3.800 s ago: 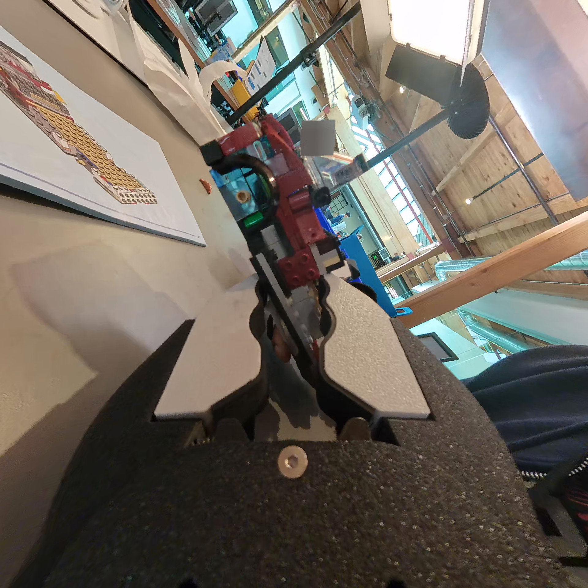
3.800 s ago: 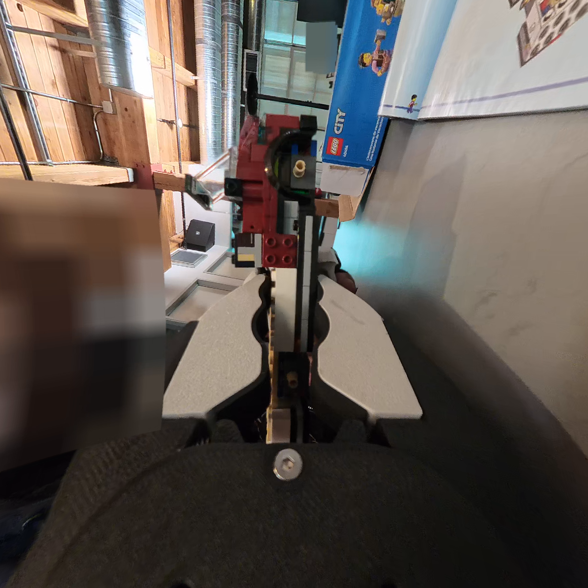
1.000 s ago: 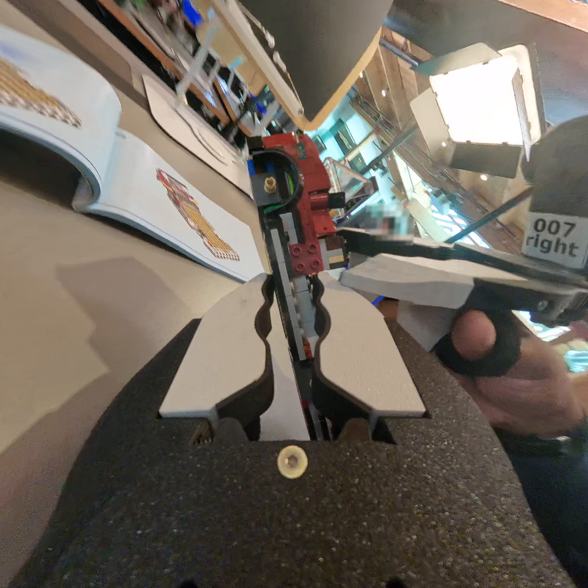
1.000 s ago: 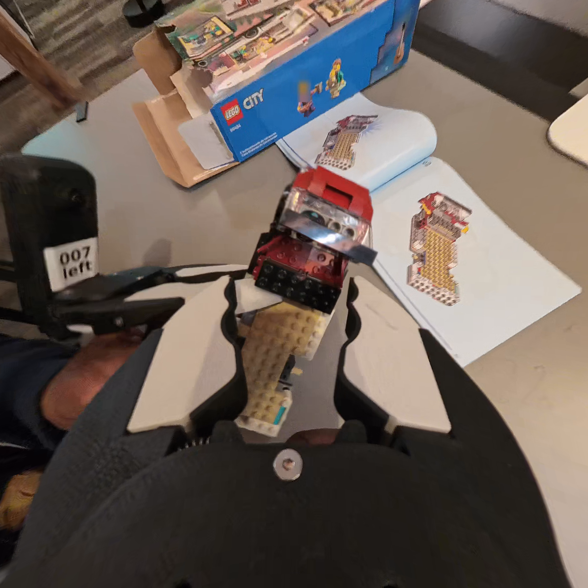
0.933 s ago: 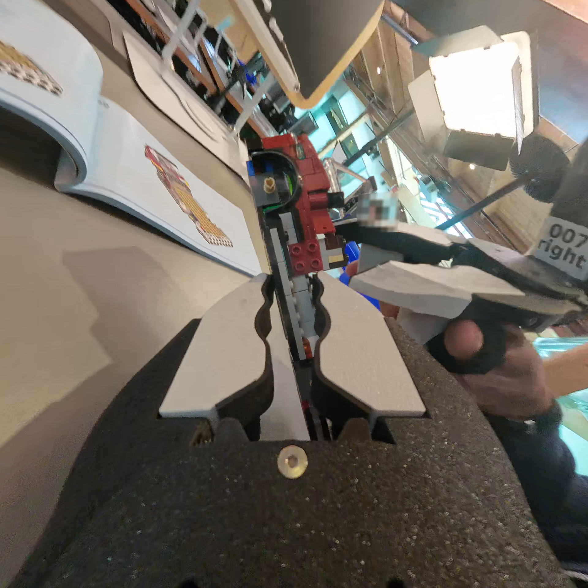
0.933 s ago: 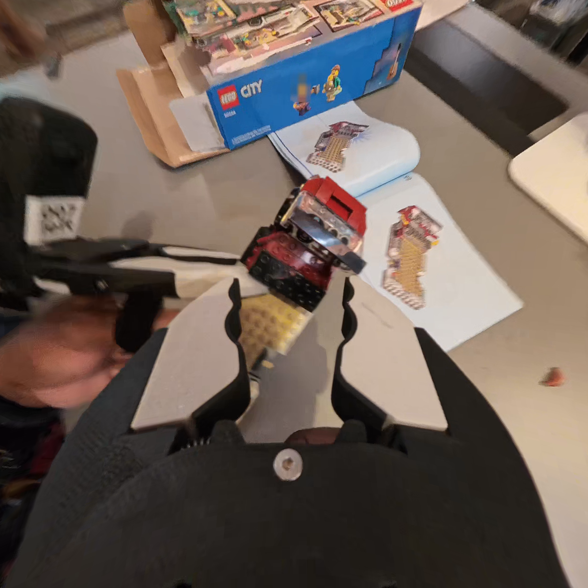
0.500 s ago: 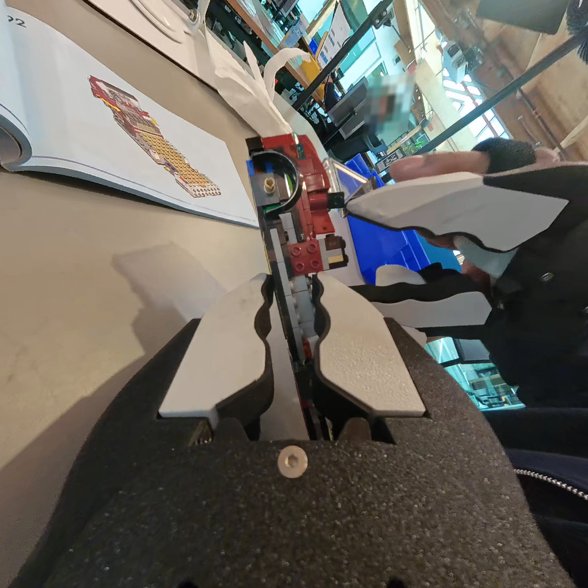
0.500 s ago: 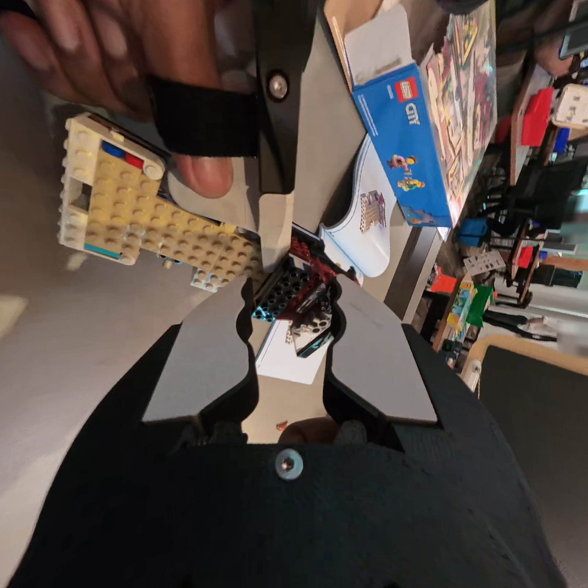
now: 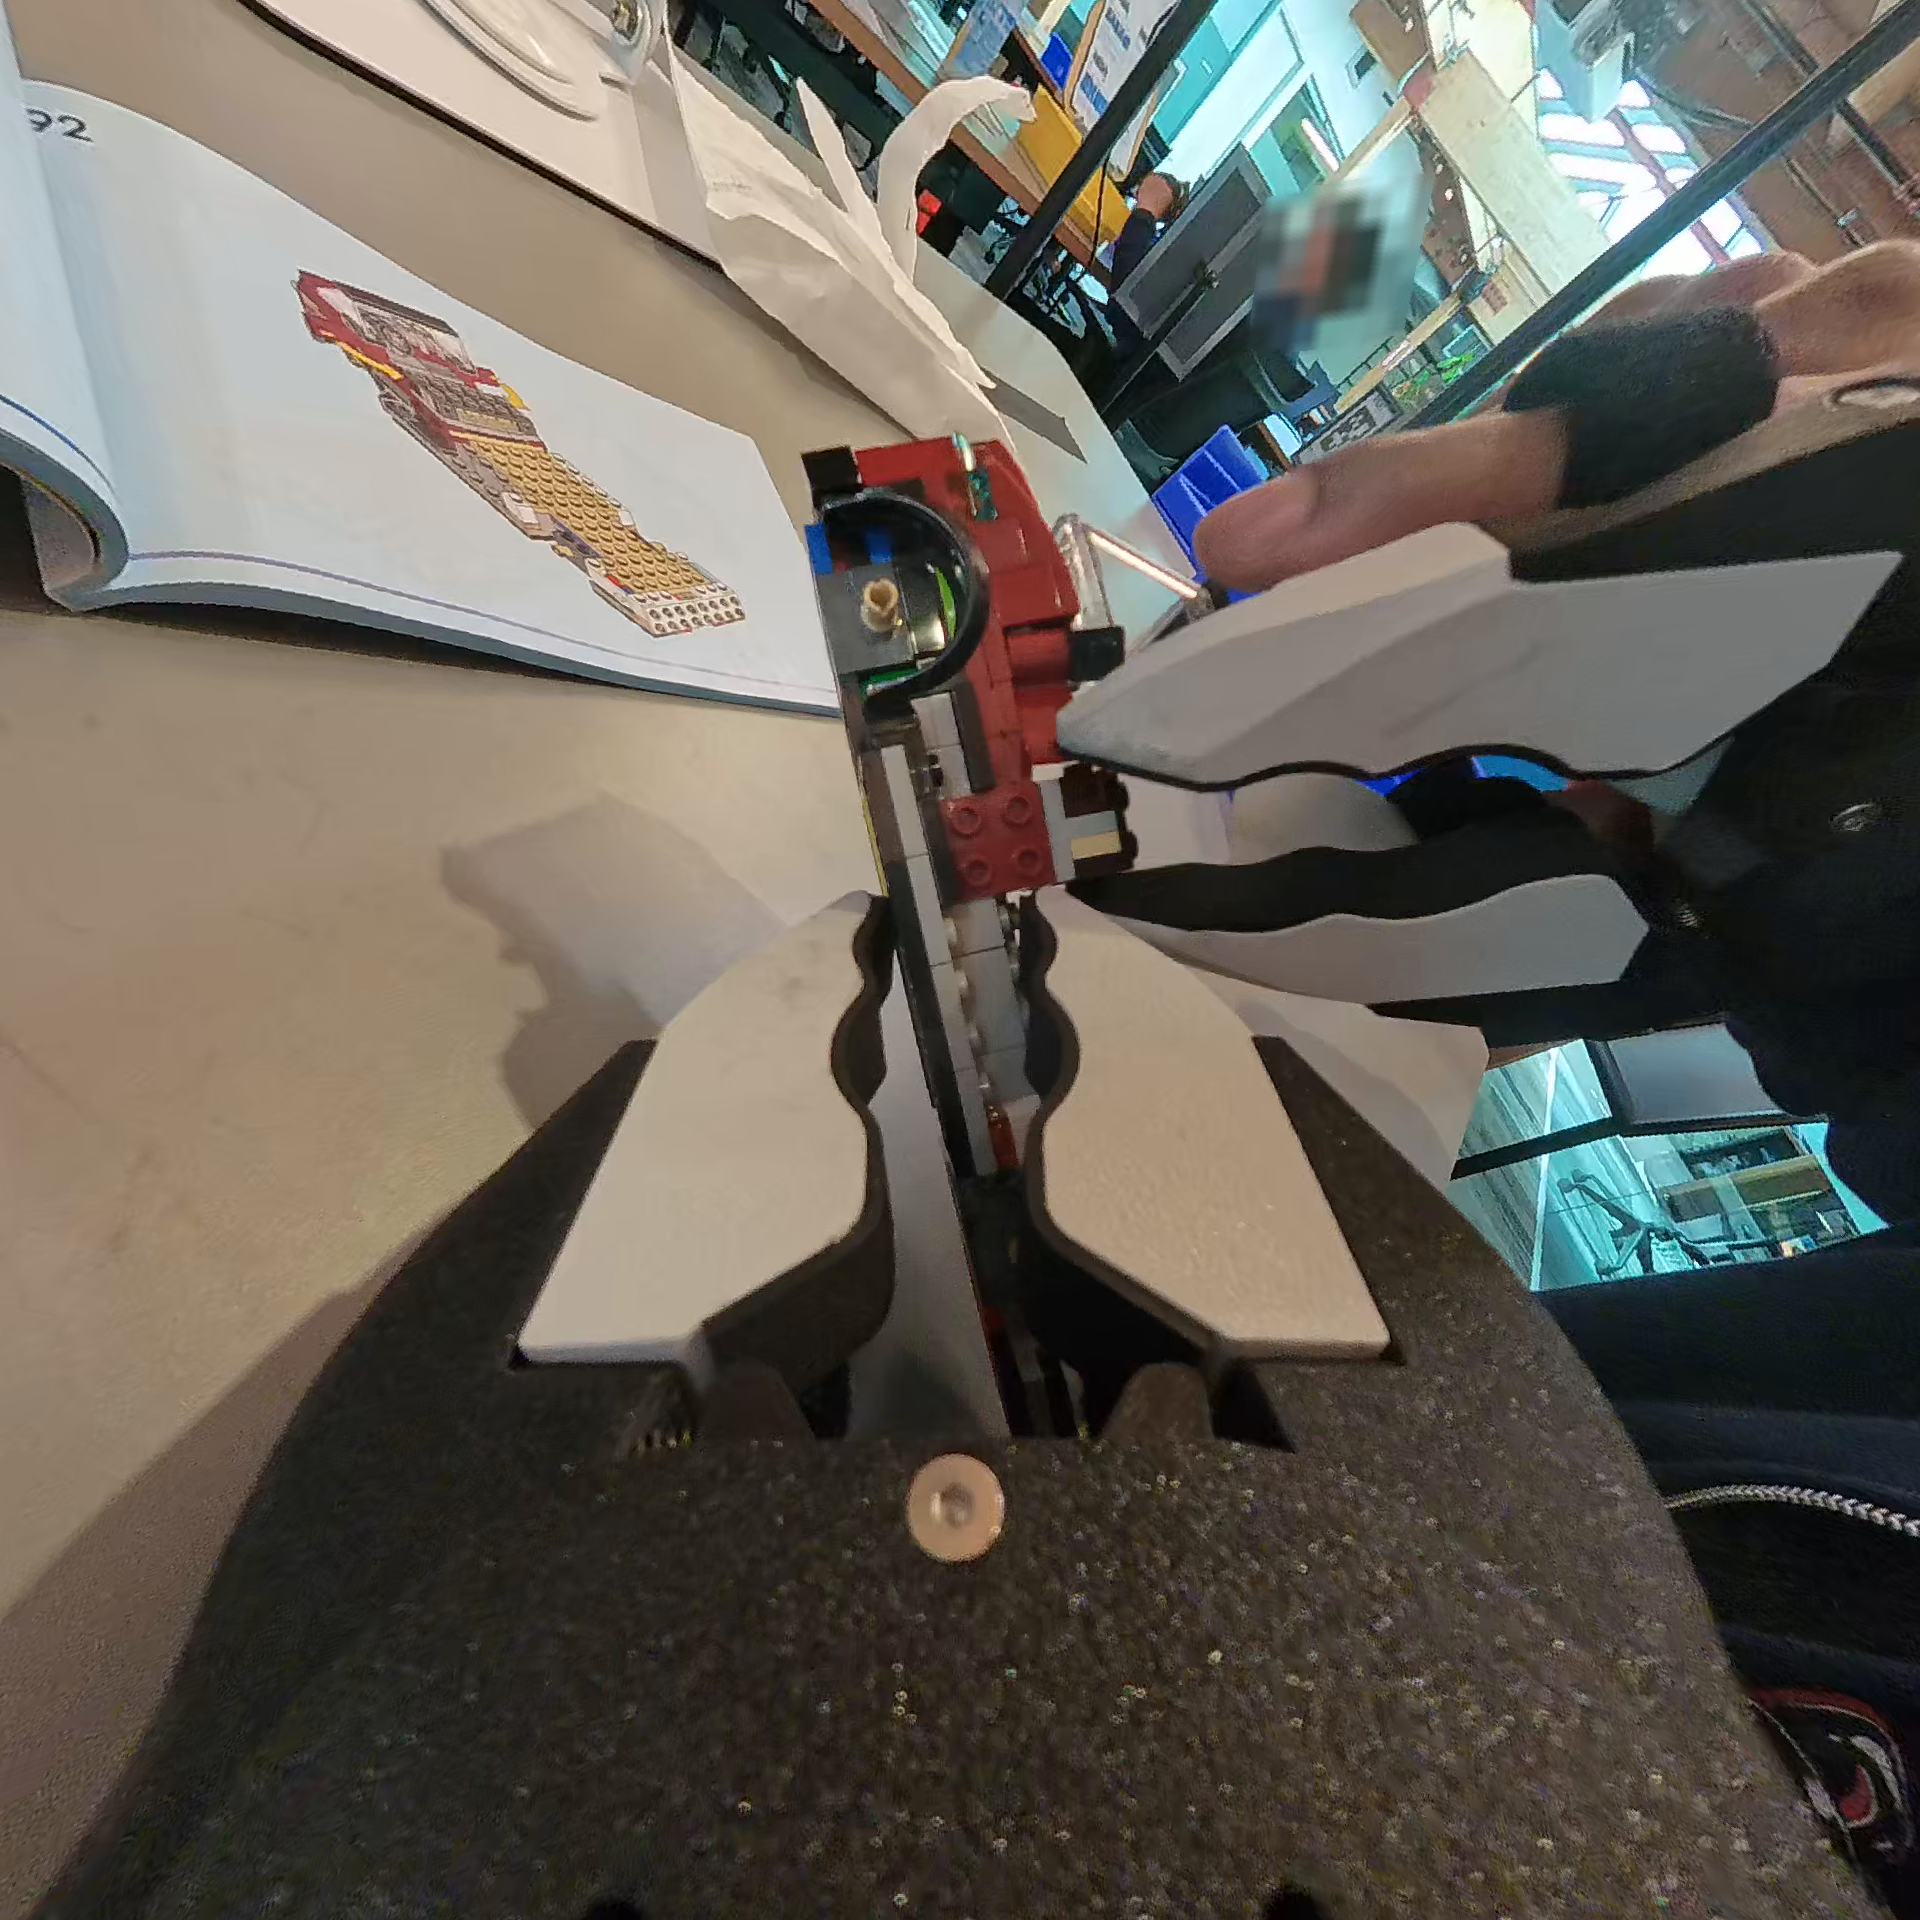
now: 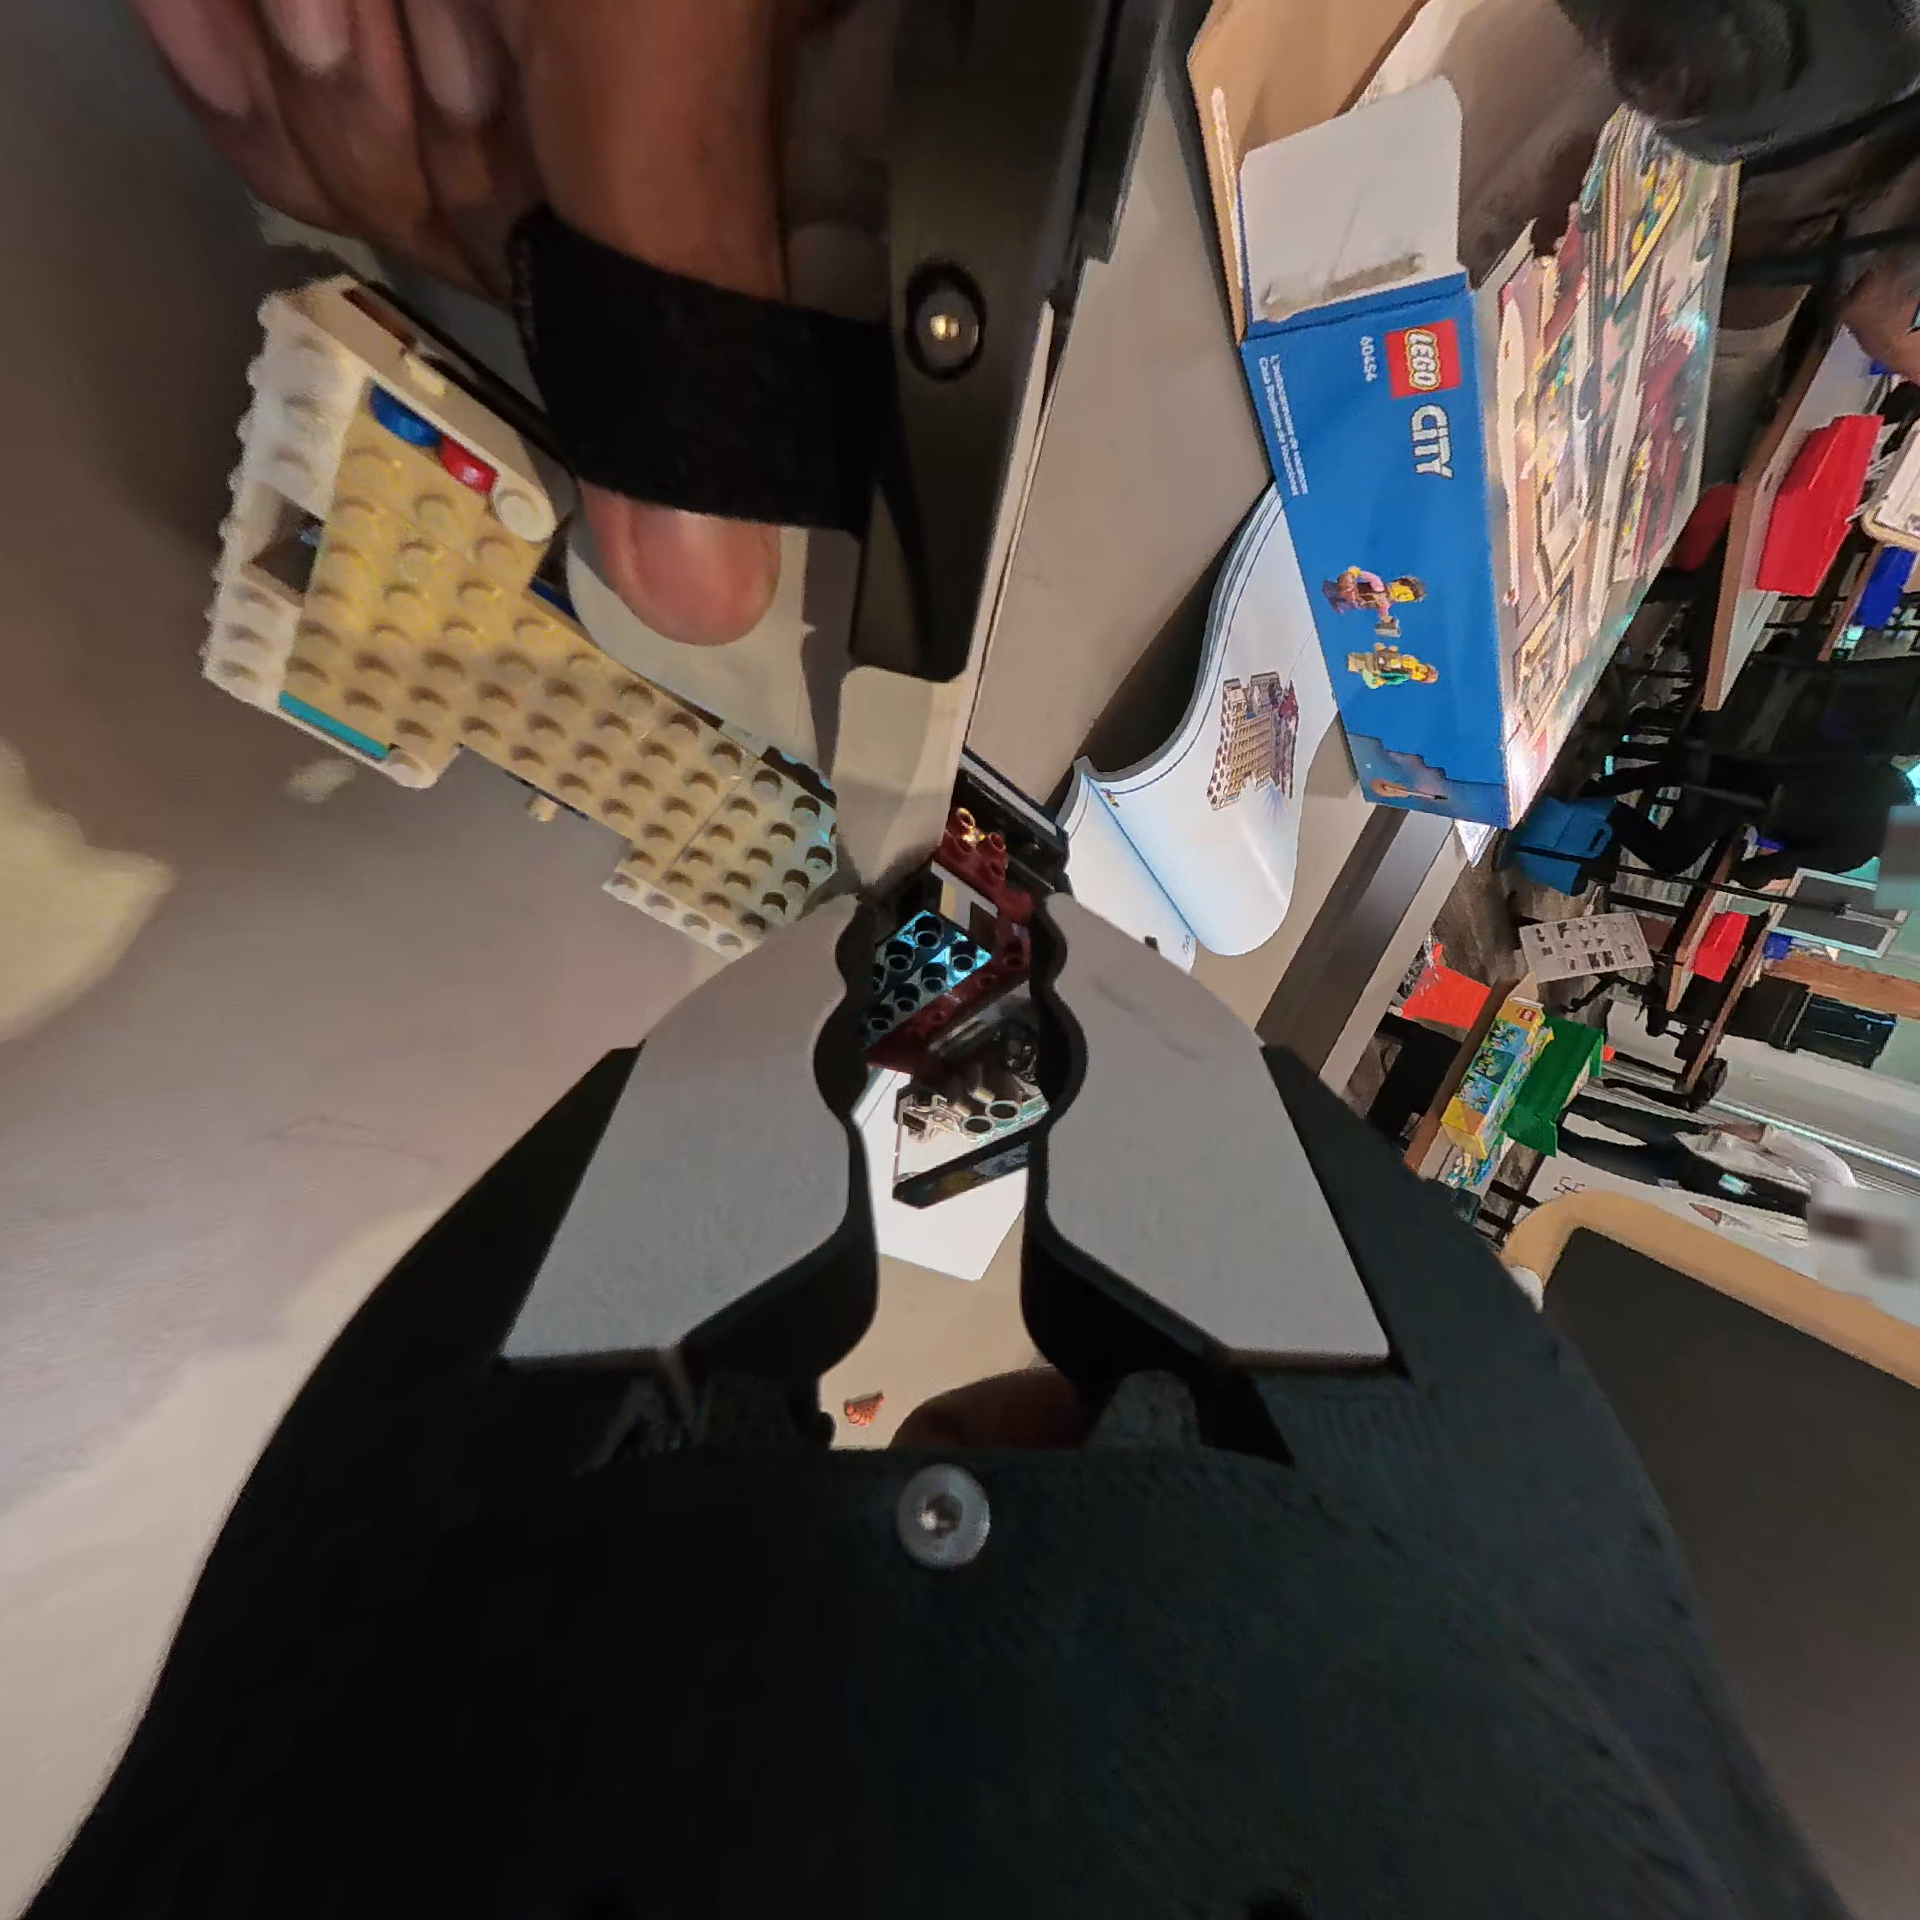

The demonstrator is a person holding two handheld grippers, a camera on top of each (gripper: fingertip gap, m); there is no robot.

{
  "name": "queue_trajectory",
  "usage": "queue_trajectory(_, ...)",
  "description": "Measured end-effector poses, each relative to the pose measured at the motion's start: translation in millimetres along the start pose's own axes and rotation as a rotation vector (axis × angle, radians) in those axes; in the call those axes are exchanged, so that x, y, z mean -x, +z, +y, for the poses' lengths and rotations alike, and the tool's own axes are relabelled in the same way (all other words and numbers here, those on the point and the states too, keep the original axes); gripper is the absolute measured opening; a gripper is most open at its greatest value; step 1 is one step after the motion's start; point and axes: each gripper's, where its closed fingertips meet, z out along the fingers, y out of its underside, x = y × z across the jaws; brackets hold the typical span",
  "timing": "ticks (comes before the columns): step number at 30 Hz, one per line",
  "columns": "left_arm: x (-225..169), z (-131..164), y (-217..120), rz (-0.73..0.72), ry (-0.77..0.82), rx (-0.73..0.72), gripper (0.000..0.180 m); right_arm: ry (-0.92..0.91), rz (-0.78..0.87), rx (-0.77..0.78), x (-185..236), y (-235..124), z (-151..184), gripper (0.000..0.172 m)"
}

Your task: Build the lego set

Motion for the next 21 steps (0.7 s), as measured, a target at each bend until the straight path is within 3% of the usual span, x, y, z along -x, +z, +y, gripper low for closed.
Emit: queue_trajectory(21, -5.5, -4.9, 0.4, 0.030, -0.014, -0.039, 0.023, -0.054, -0.079, 0.033, -3.3, -4.1, -0.3, 0.024)
